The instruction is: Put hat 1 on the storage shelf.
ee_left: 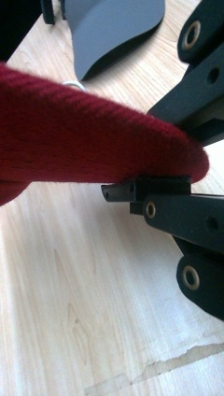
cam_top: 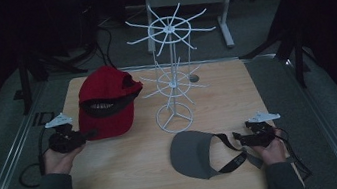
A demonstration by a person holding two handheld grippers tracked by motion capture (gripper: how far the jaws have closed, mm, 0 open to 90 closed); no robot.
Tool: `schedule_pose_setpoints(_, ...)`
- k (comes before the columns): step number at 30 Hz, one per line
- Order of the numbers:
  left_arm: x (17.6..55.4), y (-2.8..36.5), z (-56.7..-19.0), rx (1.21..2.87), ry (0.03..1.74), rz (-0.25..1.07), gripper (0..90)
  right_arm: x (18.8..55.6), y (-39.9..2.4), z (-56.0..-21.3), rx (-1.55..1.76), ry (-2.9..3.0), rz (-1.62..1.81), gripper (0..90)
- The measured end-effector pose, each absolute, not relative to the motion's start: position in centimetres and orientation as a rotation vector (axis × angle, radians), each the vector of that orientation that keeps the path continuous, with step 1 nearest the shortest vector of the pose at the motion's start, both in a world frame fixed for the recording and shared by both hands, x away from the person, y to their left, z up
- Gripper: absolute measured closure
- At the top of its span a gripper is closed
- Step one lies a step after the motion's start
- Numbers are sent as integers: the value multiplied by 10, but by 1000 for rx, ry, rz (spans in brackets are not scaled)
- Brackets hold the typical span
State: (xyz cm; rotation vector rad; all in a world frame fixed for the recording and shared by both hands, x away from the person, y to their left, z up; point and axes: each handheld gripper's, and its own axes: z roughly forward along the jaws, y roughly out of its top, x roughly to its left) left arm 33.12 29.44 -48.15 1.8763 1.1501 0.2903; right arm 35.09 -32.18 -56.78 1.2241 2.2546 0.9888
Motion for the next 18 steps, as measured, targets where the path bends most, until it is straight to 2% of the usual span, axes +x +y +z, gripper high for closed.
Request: schedule_pose_setpoints(18, 335, 295, -461, 1844, 1154, 349, 860, 351, -322, -568, 1225, 2254, 989, 258)
